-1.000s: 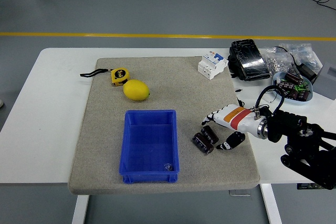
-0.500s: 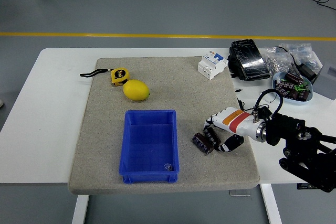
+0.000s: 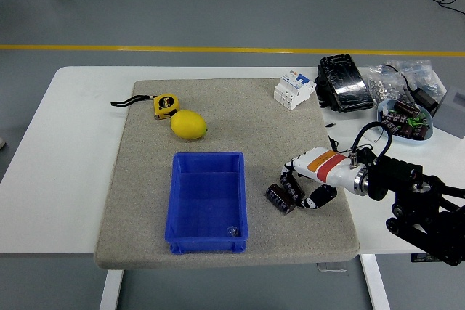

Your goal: Pick up the battery,place it into the box

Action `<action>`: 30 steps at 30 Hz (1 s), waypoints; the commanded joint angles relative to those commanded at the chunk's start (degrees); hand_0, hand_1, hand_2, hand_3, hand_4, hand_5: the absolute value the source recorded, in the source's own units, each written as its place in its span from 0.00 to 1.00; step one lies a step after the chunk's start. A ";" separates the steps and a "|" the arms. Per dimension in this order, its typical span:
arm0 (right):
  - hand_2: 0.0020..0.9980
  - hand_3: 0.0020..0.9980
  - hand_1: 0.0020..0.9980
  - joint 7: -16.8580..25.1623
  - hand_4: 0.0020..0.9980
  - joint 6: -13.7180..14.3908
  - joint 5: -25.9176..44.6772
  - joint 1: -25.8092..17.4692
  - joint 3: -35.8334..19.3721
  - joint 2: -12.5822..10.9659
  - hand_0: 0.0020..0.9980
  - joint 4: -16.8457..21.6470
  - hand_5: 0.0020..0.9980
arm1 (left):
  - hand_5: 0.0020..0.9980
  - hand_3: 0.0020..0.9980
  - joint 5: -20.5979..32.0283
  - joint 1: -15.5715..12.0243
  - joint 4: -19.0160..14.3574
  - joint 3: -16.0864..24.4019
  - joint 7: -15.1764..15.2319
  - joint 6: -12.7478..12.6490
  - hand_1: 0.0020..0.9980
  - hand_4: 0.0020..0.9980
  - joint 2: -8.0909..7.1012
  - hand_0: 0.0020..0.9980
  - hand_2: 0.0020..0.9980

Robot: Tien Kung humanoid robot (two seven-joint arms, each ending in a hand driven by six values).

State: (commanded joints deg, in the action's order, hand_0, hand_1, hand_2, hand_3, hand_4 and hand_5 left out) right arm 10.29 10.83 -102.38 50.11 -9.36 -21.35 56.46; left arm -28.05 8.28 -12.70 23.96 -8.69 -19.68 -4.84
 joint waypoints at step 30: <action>0.66 0.58 0.57 -3.53 0.75 -1.29 -4.67 7.50 -2.67 10.17 0.51 9.92 0.26 | 0.60 0.58 0.36 -0.08 0.11 -0.18 0.10 -0.55 0.55 0.64 -0.76 0.60 0.64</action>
State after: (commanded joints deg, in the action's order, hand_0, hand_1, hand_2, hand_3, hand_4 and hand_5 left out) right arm 6.75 9.54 -107.05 57.60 -12.03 -11.18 66.38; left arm -27.69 8.20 -12.59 23.77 -8.59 -20.23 -5.59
